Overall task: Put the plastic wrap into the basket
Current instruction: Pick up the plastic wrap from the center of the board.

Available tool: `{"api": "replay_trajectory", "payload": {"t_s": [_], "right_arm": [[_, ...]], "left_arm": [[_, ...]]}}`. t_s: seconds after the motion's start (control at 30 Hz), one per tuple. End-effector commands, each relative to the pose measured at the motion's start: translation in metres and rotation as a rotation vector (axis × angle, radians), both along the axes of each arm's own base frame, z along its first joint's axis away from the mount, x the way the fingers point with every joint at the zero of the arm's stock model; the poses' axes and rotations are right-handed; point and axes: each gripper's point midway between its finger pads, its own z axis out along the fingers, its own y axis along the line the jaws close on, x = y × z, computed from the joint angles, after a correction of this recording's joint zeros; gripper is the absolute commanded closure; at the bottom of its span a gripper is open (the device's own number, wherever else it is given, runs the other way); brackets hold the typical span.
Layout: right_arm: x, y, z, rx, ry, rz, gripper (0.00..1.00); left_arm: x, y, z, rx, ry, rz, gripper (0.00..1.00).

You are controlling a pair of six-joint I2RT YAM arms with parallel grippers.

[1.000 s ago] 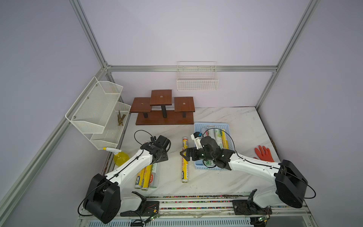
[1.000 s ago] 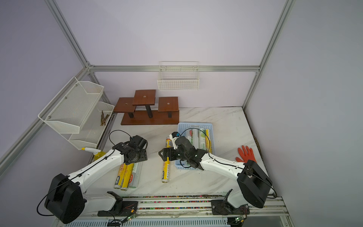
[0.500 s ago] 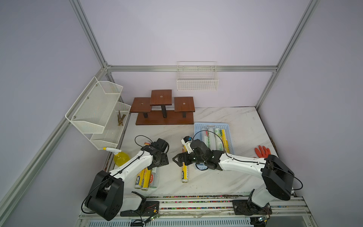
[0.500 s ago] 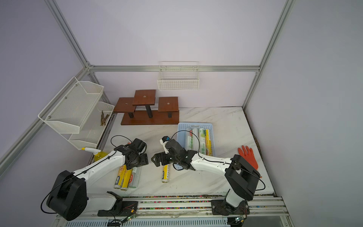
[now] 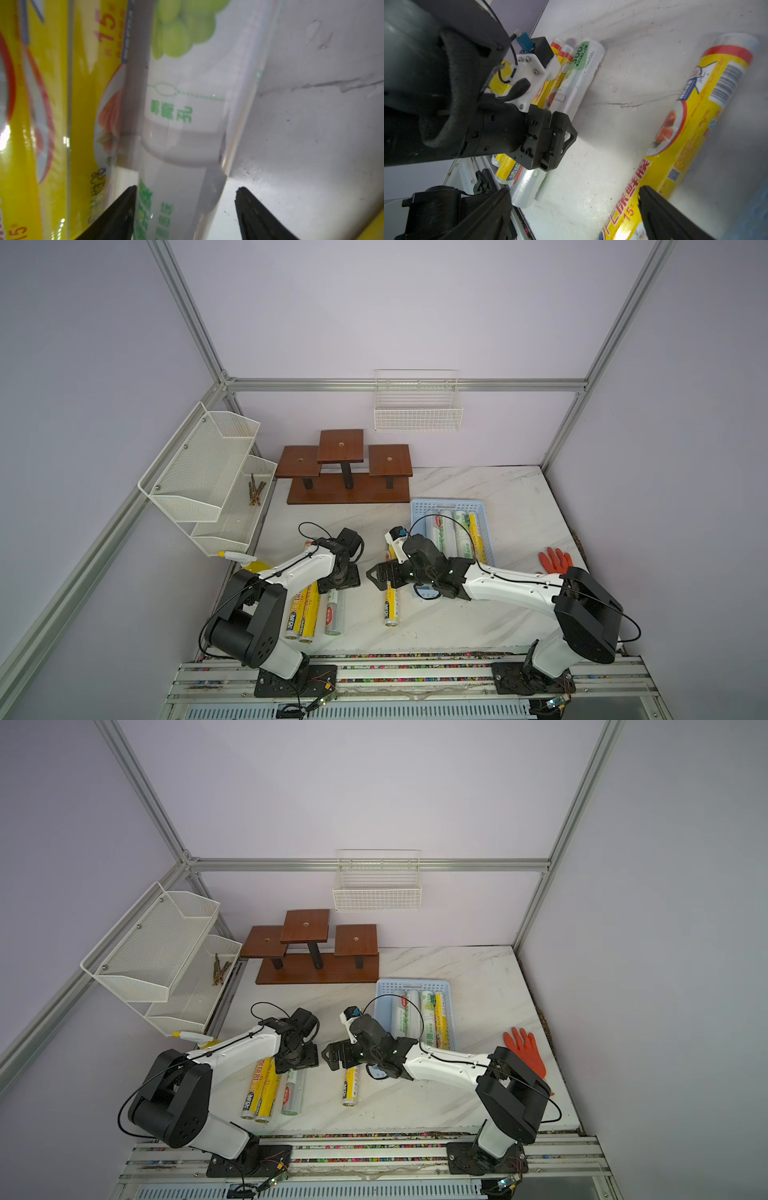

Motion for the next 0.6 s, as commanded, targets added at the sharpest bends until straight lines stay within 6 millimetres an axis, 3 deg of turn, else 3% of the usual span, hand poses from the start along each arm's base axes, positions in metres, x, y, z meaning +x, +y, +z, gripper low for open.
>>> {"api": "replay_trajectory", "payload": {"t_s": [0.0, 0.17, 0.4, 0.57], "right_arm": [[0.002, -0.007, 0.011, 0.006, -0.038, -0.025, 0.01], [0.002, -0.010, 0.012, -0.002, -0.042, -0.030, 0.01], [0.006, -0.017, 0.006, -0.026, -0.050, -0.057, 0.01], [0.007, -0.027, 0.014, -0.034, -0.060, -0.082, 0.01]], "left_arm": [[0.025, -0.016, 0.004, -0.046, -0.050, -0.049, 0.24], [0.030, -0.024, -0.007, -0.088, 0.014, -0.078, 0.28], [0.025, -0.029, -0.011, -0.112, 0.069, -0.090, 0.43], [0.018, -0.033, -0.009, -0.134, 0.091, -0.102, 0.43]]}}
